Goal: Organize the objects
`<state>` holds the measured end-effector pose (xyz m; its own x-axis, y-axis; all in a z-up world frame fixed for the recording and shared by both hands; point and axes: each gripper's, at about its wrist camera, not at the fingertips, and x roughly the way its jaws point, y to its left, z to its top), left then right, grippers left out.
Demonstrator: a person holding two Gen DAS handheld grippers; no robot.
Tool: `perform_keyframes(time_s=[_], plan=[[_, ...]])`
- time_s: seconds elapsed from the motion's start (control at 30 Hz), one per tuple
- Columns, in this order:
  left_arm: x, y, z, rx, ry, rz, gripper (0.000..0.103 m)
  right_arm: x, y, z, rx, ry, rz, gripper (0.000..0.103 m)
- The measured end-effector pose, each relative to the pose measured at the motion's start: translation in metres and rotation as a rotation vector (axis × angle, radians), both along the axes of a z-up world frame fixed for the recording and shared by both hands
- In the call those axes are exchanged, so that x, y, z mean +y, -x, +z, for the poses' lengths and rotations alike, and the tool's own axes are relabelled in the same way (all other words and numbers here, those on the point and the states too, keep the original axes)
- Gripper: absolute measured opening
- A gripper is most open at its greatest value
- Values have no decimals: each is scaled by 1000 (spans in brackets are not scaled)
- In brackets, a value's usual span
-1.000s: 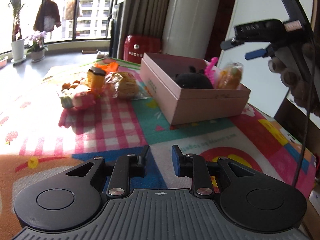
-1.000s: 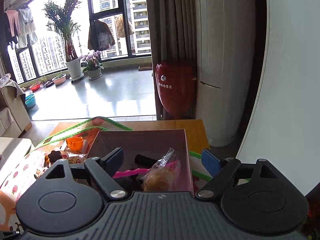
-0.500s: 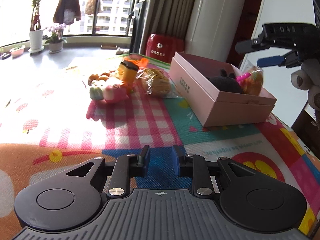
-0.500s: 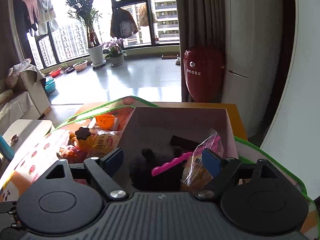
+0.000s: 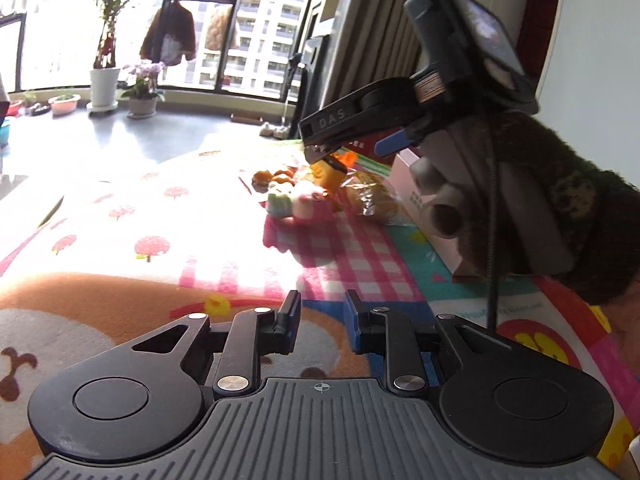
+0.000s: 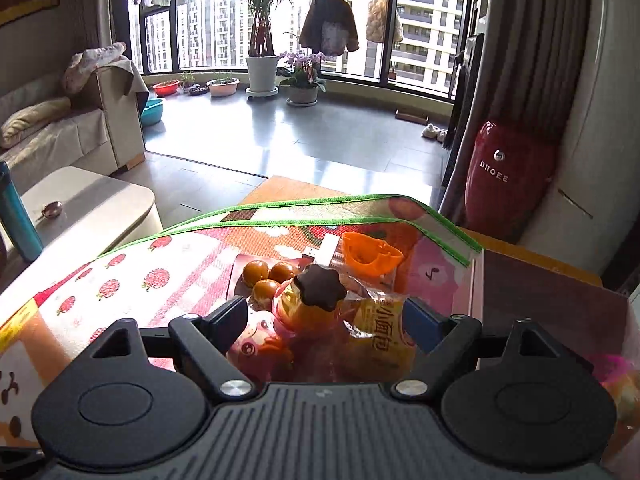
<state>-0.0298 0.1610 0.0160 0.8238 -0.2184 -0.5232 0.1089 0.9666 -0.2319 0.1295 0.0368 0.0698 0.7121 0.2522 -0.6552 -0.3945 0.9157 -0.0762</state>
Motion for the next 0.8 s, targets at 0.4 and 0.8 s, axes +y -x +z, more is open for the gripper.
perform_keyframes(time_s=[0.4,0.8], plan=[[30,5,1,-10,58,100,25,35,-7,-28,102,76,74,41],[-10,9,3,9,67,-37,26,-32,105,-18,210,2,173,41]])
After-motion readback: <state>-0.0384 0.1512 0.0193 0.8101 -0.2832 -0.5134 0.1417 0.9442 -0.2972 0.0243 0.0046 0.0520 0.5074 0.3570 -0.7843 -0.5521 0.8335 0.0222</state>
